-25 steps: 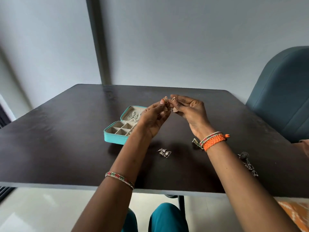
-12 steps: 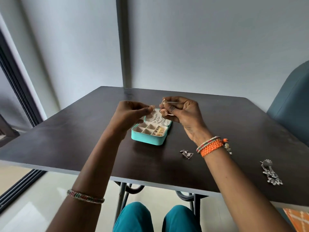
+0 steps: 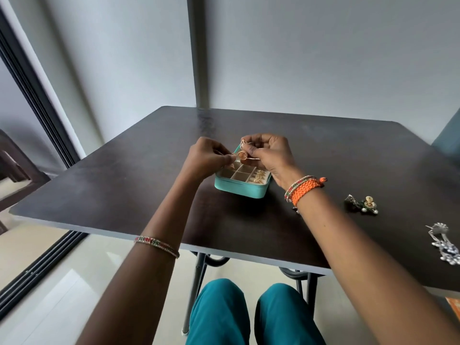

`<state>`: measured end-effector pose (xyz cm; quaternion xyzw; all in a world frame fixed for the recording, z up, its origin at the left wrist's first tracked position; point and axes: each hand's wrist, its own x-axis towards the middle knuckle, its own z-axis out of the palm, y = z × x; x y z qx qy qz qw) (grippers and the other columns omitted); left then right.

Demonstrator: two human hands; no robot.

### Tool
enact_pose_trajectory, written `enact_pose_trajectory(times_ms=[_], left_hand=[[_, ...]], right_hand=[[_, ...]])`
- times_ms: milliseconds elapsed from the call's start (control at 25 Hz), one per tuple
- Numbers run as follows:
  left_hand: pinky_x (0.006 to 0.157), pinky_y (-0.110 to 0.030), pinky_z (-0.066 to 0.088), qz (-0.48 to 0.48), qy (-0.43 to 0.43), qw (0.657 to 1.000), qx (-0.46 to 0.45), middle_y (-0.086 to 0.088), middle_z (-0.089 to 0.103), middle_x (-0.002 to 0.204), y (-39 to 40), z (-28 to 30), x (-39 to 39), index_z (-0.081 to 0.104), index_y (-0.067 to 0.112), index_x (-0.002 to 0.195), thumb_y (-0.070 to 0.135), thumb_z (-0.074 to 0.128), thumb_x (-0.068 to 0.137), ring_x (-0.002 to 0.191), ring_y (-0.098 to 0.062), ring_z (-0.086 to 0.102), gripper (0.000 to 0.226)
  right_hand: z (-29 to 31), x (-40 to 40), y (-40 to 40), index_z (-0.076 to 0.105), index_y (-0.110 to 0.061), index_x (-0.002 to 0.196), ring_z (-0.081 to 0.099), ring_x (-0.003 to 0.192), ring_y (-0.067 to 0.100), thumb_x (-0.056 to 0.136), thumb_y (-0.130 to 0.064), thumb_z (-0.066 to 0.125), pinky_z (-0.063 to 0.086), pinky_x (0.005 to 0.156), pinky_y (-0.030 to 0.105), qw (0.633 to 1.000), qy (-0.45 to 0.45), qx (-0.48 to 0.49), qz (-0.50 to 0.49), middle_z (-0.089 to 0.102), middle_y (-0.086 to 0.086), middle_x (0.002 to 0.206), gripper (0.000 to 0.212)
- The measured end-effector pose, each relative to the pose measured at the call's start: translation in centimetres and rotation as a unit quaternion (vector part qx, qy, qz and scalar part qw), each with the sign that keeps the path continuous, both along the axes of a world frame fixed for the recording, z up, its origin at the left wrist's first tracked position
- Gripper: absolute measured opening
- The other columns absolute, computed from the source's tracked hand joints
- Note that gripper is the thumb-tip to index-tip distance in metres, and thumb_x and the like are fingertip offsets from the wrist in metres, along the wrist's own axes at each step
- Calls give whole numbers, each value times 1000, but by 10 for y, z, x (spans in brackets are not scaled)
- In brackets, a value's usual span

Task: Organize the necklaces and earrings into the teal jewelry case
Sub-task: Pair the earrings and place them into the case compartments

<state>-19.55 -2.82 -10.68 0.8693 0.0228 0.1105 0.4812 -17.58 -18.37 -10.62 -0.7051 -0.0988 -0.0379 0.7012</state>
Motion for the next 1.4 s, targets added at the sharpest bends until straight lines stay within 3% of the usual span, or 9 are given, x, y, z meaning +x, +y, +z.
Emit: enact_pose_trajectory(times_ms=[160, 280, 440, 560, 680, 840, 1080, 1200, 1400], left_hand=[[63, -28, 51, 3, 14, 998, 61, -5, 70, 72, -5, -1, 2, 73, 11, 76, 18, 76, 76, 68, -14, 63, 8], [53, -23, 40, 15, 48, 992, 113, 1, 60, 64, -6, -7, 3, 70, 11, 75, 20, 76, 76, 63, -10, 54, 11], [53, -23, 45, -6, 91, 996, 4, -1, 55, 62, -4, -11, 8, 60, 12, 71, 10, 78, 75, 60, -15, 53, 18], [46, -14, 45, -16, 95, 994, -51, -1, 53, 65, -5, -12, 6, 56, 11, 77, 7, 76, 76, 54, -8, 52, 20], [54, -16, 48, -11, 63, 993, -101, -2, 58, 65, -4, -18, 2, 60, 11, 76, 9, 76, 77, 48, -1, 56, 16], [70, -30, 52, 18, 30, 992, -121, -4, 65, 68, -1, -26, -2, 63, 18, 69, 14, 75, 79, 64, -15, 61, 16], [62, -26, 47, -4, 17, 996, -88, 0, 61, 66, -3, -30, -5, 64, 19, 73, 20, 81, 73, 64, -13, 58, 16], [58, -25, 45, 21, 4, 999, -30, 5, 62, 66, -7, -30, -4, 62, 23, 70, 28, 82, 70, 62, -11, 58, 20], [70, -31, 52, 49, -10, 999, -1, 1, 71, 74, -10, -28, -8, 66, 21, 73, 26, 76, 74, 75, -13, 68, 11]], right_hand=[[-11, -2, -1, 70, -14, 80, 65, 78, 17, 79, 3, 70, 58, 78, 35, 999, -27, -16, -17, 68, 5, 80, 17], [-16, -1, 1, 70, -18, 78, 64, 81, 18, 78, 3, 71, 57, 83, 40, 999, -30, -23, -6, 67, 2, 78, 22], [-16, 1, 0, 70, -18, 78, 66, 80, 20, 78, 3, 71, 59, 76, 39, 1000, -19, -19, 7, 67, 3, 78, 21], [-14, -2, 1, 70, -15, 80, 68, 76, 20, 79, 2, 71, 60, 71, 34, 1000, -16, -9, -2, 68, 5, 77, 17], [-14, -4, 3, 70, -13, 82, 69, 72, 17, 79, 0, 72, 58, 66, 26, 998, -38, -37, -24, 70, 6, 76, 14], [-12, -9, 8, 69, -14, 82, 65, 61, 12, 79, -5, 73, 53, 53, 20, 992, -62, -104, -27, 69, 3, 68, 10], [-3, -8, 1, 66, -17, 78, 68, 63, 14, 81, 0, 69, 58, 57, 29, 992, -73, -99, -19, 66, 1, 65, 18], [-3, -6, -1, 66, -17, 79, 68, 66, 16, 82, 2, 68, 55, 53, 25, 991, -73, -109, -8, 65, 1, 69, 19], [-10, -4, 4, 66, -17, 79, 67, 59, 14, 82, 0, 68, 51, 50, 24, 986, -69, -150, -3, 67, 6, 71, 17]])
